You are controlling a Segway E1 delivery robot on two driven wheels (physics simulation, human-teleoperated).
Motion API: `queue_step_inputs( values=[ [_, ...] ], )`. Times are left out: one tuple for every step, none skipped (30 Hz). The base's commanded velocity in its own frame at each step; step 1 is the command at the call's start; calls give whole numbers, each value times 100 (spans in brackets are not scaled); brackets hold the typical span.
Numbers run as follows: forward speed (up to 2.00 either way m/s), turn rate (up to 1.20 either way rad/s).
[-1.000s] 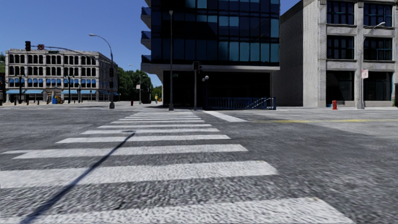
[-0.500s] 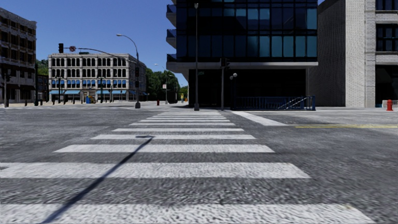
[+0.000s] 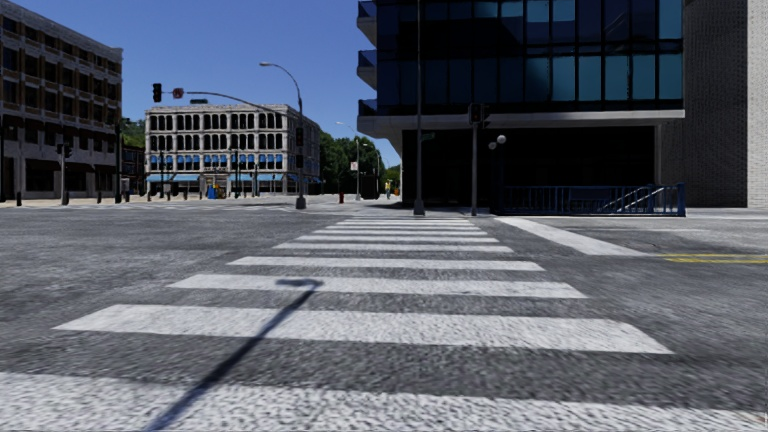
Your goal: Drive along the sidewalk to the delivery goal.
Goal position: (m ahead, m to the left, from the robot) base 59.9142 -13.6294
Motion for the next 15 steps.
queue_step_inputs(
  values=[
    [200,0],
    [200,0],
    [200,0],
    [200,0],
    [200,0],
    [200,0],
    [200,0],
    [200,0],
    [200,0],
    [200,0],
    [200,0],
    [200,0],
    [200,0],
    [200,0],
    [200,0]
  ],
)
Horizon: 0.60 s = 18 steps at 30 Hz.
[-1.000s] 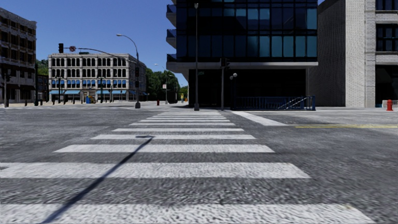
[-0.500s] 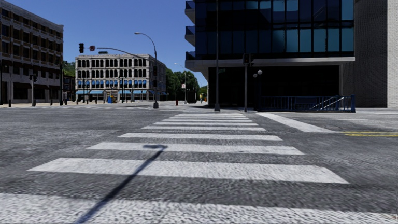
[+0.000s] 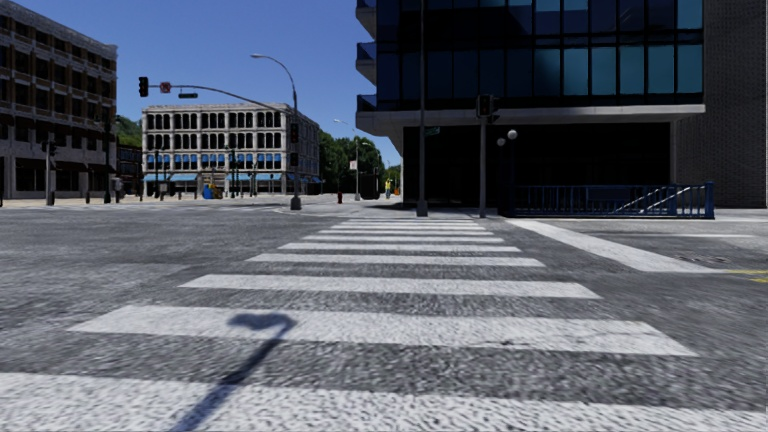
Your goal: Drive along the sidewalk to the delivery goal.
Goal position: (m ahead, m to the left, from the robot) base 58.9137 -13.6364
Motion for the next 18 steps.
queue_step_inputs(
  values=[
    [200,0],
    [200,0],
    [200,0],
    [200,0],
    [200,0],
    [200,0],
    [200,0],
    [200,0],
    [200,0],
    [200,0],
    [200,0],
    [200,0],
    [200,0],
    [200,0],
    [200,0],
    [200,0],
    [200,0],
    [200,0]
  ],
)
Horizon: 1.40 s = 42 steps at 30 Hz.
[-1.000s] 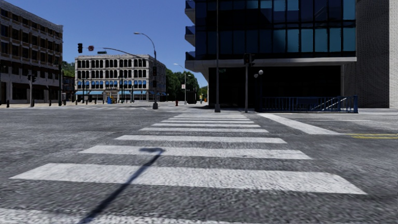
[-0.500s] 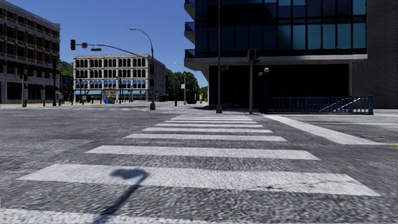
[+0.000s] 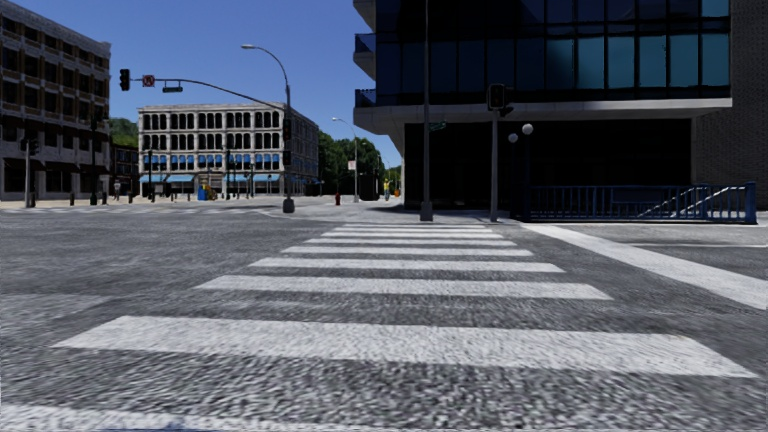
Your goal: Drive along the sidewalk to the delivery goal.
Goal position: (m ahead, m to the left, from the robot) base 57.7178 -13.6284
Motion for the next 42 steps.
queue_step_inputs(
  values=[
    [200,0],
    [200,0],
    [200,0],
    [200,0],
    [200,0],
    [200,0],
    [200,0],
    [200,0],
    [200,0],
    [200,0],
    [200,0],
    [200,0],
    [200,0],
    [200,0],
    [200,0],
    [200,0],
    [200,0],
    [200,0],
    [200,0],
    [200,0],
    [200,0],
    [200,0],
    [200,0],
    [200,0],
    [200,0],
    [200,0],
    [200,0],
    [200,0],
    [200,0],
    [200,0],
    [200,0],
    [200,0],
    [200,0],
    [200,0],
    [200,0],
    [200,0],
    [200,0],
    [200,0],
    [200,0],
    [200,0],
    [200,0],
    [200,0]
  ],
)
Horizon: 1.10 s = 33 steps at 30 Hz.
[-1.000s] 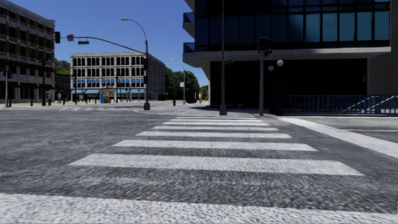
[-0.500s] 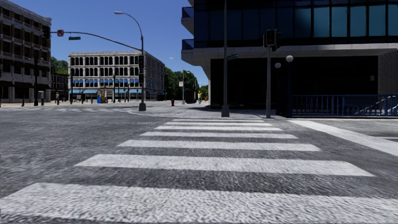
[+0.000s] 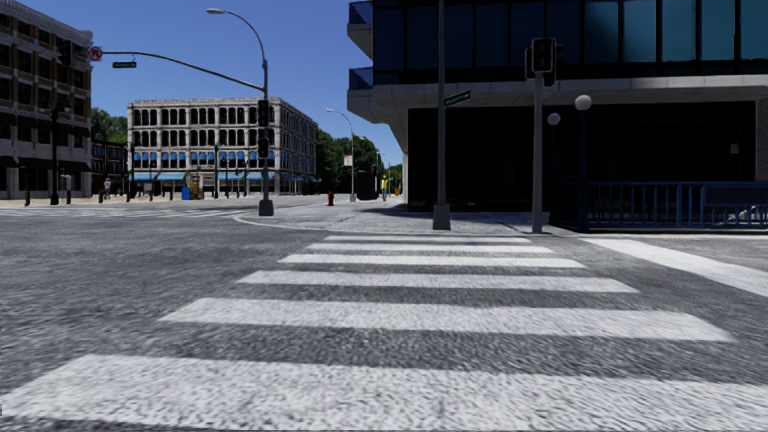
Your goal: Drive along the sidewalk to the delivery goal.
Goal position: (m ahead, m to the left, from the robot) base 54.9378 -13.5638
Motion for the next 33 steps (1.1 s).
queue_step_inputs(
  values=[
    [200,0],
    [200,0],
    [200,0],
    [200,0],
    [200,0],
    [200,0],
    [200,0],
    [200,0],
    [200,0],
    [200,0],
    [200,0],
    [200,0],
    [200,0],
    [200,0],
    [200,0],
    [200,0],
    [200,0],
    [200,0],
    [200,0],
    [200,0],
    [200,0],
    [200,0],
    [200,0],
    [200,0],
    [200,0],
    [200,0],
    [200,0],
    [200,0],
    [200,0],
    [200,0],
    [200,0],
    [200,0],
    [200,0]
  ],
)
